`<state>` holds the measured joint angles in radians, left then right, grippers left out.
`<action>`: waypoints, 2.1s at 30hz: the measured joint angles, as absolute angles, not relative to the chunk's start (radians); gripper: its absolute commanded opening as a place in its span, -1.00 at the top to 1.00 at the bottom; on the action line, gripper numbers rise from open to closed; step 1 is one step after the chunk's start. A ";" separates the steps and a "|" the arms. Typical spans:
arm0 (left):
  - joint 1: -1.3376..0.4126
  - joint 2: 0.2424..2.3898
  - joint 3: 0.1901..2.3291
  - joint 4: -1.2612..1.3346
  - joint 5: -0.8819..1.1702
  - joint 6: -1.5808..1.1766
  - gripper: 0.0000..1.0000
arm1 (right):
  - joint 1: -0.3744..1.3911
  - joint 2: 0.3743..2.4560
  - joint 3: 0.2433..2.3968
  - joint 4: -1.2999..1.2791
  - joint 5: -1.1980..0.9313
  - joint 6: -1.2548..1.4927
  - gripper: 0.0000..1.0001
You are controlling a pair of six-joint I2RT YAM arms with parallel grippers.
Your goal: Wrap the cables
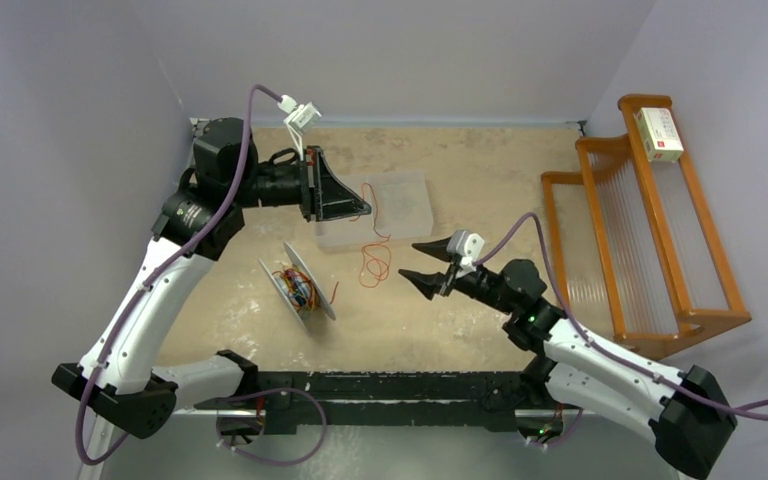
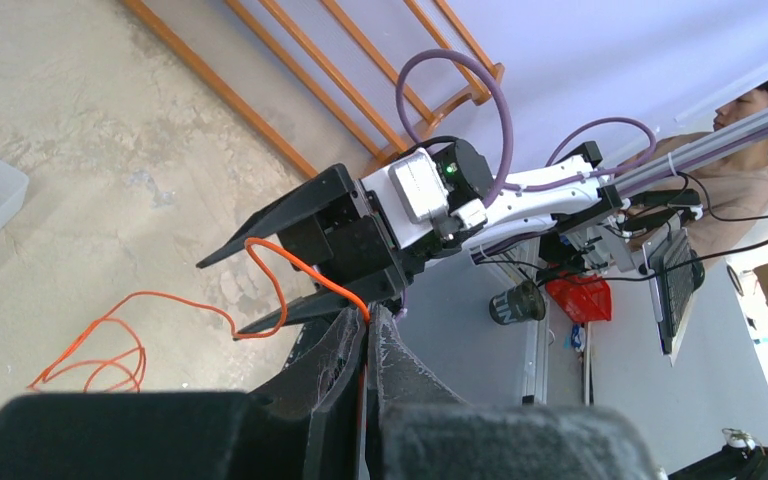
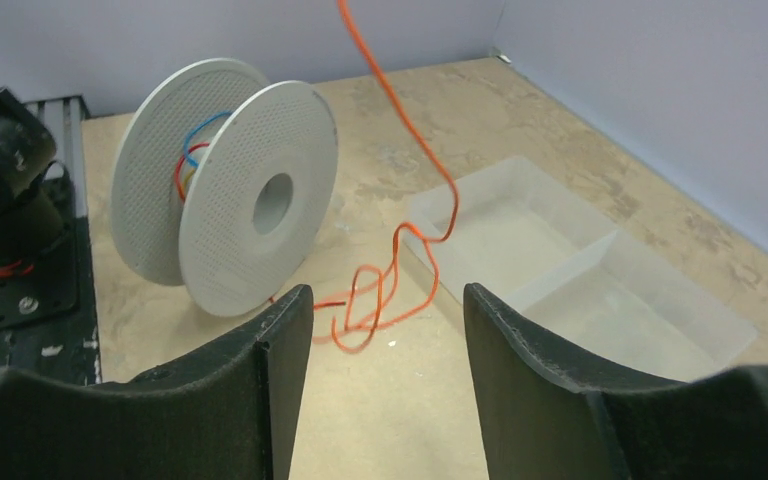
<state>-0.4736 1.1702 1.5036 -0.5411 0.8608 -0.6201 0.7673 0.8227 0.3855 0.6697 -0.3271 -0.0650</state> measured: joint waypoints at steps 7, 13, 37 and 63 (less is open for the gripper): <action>-0.474 1.167 1.504 -0.541 0.861 -0.620 1.00 | 0.767 0.886 0.384 0.751 -0.222 0.019 -0.02; -0.474 1.167 1.504 -0.541 0.861 -0.620 1.00 | 0.767 0.994 0.384 0.785 -0.180 0.034 -0.02; -0.474 1.154 1.504 -0.542 0.861 -0.618 1.00 | 0.767 1.230 0.479 0.936 -0.227 0.087 0.00; -0.475 1.146 1.504 -0.542 0.868 -0.618 1.00 | 0.767 1.420 0.553 0.935 -0.227 0.076 0.13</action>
